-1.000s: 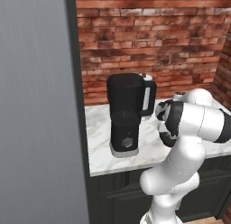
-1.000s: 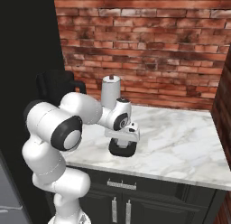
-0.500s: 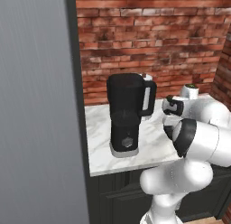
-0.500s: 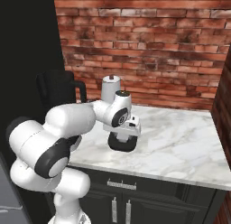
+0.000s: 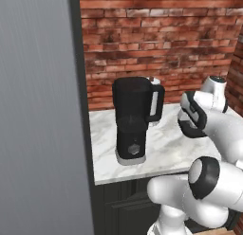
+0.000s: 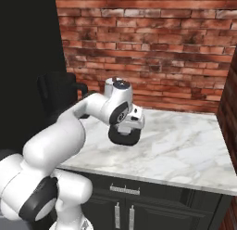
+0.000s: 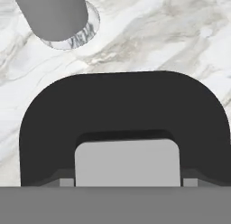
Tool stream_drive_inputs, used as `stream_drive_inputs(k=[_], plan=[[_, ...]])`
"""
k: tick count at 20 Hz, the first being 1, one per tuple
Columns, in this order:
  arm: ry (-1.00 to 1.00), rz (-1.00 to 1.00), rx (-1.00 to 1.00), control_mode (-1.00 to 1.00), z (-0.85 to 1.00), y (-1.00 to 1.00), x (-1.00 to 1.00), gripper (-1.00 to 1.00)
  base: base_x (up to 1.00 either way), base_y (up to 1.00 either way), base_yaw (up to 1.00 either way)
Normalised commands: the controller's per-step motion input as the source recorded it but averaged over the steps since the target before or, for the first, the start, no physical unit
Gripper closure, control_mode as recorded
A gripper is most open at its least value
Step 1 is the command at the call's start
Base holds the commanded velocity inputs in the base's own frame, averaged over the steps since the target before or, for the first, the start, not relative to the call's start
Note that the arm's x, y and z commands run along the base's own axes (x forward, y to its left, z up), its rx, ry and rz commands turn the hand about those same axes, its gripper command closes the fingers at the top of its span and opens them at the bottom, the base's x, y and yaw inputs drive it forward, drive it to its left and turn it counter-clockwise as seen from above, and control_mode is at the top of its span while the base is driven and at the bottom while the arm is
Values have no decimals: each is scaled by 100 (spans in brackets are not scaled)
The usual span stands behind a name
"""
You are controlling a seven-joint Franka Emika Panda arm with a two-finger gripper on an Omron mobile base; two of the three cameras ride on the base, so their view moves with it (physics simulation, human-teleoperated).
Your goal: Close the lid blender by securely placing the lid on top.
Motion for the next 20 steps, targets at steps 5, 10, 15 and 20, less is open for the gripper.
stream_drive_inputs(k=[5, 10, 15, 20], plan=[[-12, 0, 1, -100, 100, 0, -36, 100, 0, 0, 0], [-15, 0, 1, -100, 100, 11, -37, 100, 0, 0, 0], [-14, 0, 0, -100, 100, 53, -15, 100, 0, 0, 0], [-11, 0, 0, -100, 100, 74, 0, 100, 0, 0, 0]])
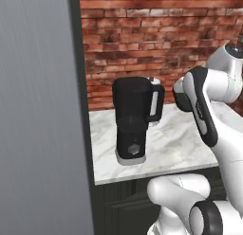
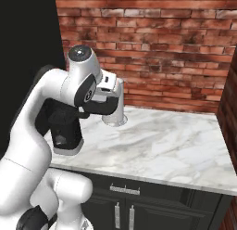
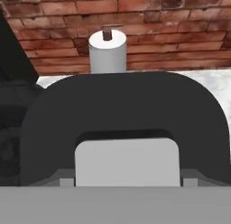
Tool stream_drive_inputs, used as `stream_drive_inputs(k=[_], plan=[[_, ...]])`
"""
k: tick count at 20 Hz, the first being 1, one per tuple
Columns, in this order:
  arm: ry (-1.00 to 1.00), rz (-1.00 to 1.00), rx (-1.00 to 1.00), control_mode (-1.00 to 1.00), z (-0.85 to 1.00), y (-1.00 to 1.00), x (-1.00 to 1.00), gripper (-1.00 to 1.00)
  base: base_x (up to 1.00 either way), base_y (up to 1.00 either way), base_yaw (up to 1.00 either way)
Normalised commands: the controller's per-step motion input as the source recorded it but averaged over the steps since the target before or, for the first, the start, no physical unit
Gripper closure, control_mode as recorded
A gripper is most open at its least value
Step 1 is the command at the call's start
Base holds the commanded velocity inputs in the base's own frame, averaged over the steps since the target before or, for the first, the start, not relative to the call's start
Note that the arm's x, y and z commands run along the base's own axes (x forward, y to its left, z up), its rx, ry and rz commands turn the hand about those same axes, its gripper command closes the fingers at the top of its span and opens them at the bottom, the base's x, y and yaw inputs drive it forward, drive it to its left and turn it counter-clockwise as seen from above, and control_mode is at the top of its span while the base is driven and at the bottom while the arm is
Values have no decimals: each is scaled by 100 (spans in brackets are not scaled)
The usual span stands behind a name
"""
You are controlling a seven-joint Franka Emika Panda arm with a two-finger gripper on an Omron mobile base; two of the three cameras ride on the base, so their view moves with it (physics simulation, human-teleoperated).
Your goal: Close the lid blender by securely placing the lid on top.
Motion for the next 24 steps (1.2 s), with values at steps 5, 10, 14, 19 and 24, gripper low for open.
stream_drive_inputs(k=[5, 10, 14, 19, 24], plan=[[-9, 0, 0, -100, 100, 53, 0, 100, 0, 0, 0], [-2, 0, 0, -100, 88, 41, 0, 100, 0, 0, 0], [0, 0, 0, -100, 51, 50, 4, 100, 0, 0, 0], [3, 0, 0, -100, 7, 66, 12, 100, 0, 0, 0], [11, 0, 0, -100, 0, 61, 22, 100, 0, 0, 0]])
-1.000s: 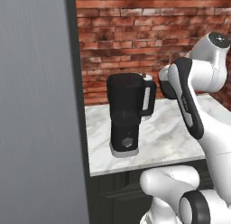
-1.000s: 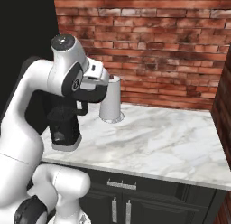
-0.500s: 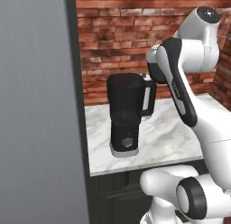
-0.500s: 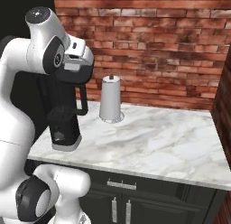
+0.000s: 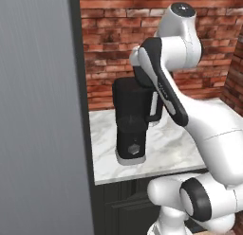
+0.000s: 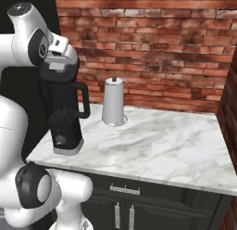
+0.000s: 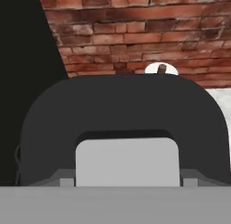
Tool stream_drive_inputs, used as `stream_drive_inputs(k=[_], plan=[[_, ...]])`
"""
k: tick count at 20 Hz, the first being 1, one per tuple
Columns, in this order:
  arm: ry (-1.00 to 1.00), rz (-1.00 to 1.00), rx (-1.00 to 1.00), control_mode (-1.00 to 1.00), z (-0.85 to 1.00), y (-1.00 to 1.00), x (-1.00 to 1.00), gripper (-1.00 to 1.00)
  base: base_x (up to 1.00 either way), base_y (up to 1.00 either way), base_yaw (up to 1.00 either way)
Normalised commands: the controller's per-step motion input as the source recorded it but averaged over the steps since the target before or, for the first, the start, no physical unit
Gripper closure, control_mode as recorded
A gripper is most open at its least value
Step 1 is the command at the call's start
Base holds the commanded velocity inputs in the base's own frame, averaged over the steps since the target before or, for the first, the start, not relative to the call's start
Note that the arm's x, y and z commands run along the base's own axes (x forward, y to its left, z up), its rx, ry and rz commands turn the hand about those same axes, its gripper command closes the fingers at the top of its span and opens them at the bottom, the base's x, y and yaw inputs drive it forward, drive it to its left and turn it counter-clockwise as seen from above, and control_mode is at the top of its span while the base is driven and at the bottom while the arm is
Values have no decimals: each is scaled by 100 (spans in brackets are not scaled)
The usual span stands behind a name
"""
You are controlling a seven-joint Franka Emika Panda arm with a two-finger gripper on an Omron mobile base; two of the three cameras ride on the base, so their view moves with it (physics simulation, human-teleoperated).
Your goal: Close the lid blender by securely placing the lid on top.
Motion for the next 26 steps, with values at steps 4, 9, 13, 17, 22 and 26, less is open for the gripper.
stream_drive_inputs(k=[4, 9, 13, 17, 22, 26], plan=[[20, 0, 0, -100, 0, 25, 33, 100, 0, 0, 0], [23, 0, 0, -100, 10, 2, 52, 100, 0, 0, 0], [20, 0, 0, -100, 7, 0, 48, 100, 0, 0, 0], [18, 0, 0, -100, 0, 6, 24, 100, 0, 0, 0], [11, 0, 0, -100, 0, 19, 1, 100, 0, 0, 0], [5, 0, 0, -100, 0, 15, 0, 100, 0, 0, 0]])
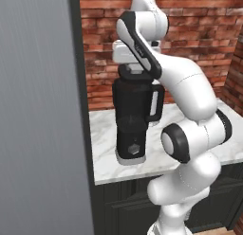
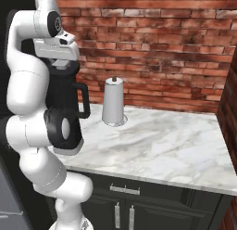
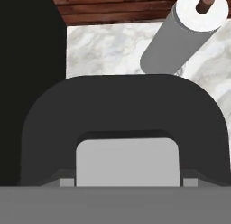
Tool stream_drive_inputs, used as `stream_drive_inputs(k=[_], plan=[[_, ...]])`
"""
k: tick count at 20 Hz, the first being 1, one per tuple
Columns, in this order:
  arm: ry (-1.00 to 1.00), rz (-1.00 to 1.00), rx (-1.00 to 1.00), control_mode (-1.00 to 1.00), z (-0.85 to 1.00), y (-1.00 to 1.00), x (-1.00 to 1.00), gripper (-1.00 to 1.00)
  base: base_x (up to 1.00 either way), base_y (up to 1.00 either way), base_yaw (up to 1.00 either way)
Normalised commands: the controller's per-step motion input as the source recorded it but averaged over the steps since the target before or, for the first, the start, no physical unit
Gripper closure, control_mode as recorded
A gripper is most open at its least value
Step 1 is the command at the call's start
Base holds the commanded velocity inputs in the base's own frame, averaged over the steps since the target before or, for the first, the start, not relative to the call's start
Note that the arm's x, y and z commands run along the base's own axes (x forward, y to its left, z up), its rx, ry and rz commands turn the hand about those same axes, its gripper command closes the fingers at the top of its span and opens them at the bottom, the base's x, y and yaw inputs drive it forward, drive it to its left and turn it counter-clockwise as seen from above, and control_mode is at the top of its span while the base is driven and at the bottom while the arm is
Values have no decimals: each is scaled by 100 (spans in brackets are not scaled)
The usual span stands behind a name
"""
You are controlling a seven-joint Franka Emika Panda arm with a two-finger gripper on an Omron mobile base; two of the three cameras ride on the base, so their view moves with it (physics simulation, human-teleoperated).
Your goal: Close the lid blender by securely placing the lid on top.
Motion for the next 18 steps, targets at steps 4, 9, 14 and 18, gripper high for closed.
stream_drive_inputs(k=[4, 9, 14, 18], plan=[[3, 0, 0, -100, -1, 13, 0, 100, 0, 0, 0], [0, 0, 0, -100, -5, 2, 0, 100, 0, 0, 0], [0, 0, 0, -100, -5, 0, -10, 100, 0, 0, 0], [0, 0, 0, -100, -11, 0, -7, 100, 0, 0, 0]])
